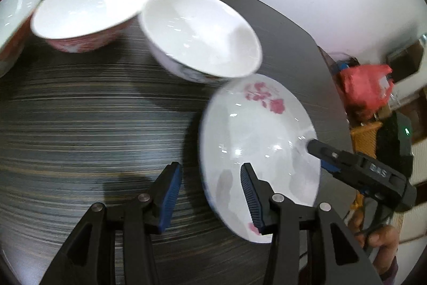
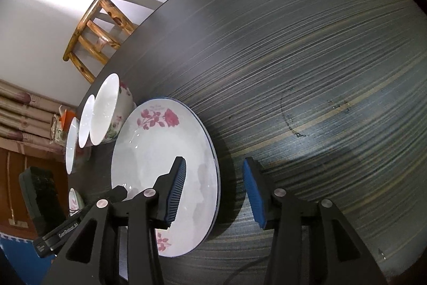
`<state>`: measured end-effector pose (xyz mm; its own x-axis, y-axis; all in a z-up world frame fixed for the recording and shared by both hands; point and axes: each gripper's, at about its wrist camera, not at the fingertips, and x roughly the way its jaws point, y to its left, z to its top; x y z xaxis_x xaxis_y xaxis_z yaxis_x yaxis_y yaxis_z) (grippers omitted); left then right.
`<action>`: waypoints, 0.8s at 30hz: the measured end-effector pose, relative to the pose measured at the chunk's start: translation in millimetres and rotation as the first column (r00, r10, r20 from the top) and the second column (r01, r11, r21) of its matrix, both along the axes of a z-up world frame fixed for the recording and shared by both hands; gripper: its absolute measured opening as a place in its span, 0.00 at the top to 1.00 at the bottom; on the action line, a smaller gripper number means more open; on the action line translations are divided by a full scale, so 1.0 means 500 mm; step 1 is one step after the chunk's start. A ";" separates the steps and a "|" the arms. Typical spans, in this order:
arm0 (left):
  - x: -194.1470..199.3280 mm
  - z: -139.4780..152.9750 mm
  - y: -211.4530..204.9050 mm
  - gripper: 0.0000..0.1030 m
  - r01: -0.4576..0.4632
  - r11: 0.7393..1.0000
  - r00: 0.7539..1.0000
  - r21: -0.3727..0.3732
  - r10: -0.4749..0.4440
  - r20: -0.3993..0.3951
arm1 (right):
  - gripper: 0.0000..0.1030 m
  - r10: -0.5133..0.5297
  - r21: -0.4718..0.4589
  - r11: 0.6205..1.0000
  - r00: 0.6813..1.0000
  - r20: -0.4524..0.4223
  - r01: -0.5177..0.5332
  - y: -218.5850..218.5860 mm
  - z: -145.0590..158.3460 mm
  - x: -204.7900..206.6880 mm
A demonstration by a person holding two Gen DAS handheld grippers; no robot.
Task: Organize plates and bowls
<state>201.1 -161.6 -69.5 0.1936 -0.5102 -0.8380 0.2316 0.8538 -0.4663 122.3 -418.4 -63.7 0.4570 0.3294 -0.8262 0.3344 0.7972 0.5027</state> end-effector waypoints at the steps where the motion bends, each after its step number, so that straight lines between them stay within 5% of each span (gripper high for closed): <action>1: -0.003 0.001 -0.011 0.55 0.024 1.000 1.000 0.014 -0.025 0.011 | 0.62 0.006 0.005 1.000 1.000 -0.001 -0.006 0.000 -0.003 0.003; 3: -0.007 0.002 -0.025 0.59 0.054 0.997 0.998 0.045 -0.056 0.032 | 0.77 0.016 0.007 1.000 1.000 -0.007 -0.016 0.001 -0.009 0.008; 5: -0.013 0.004 -0.039 0.83 0.062 0.992 0.996 0.112 -0.069 0.059 | 0.90 0.028 0.009 1.000 0.999 -0.019 -0.028 0.004 -0.014 0.011; 8: -0.015 0.002 -0.031 0.86 0.046 0.993 0.996 0.112 -0.054 0.069 | 0.90 0.041 -0.027 0.999 0.999 -0.007 -0.042 0.009 -0.011 0.010; 24: -0.089 0.050 0.040 0.89 -0.008 0.996 0.992 0.090 -0.003 0.125 | 0.92 0.037 0.110 0.993 0.999 0.016 -0.038 0.044 -0.014 -0.088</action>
<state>156.4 -141.6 -44.4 0.3012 -0.4326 -0.8498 0.2809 0.8919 -0.3544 78.2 -396.2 -70.9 0.4539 0.4355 -0.7774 0.2978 0.7481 0.5929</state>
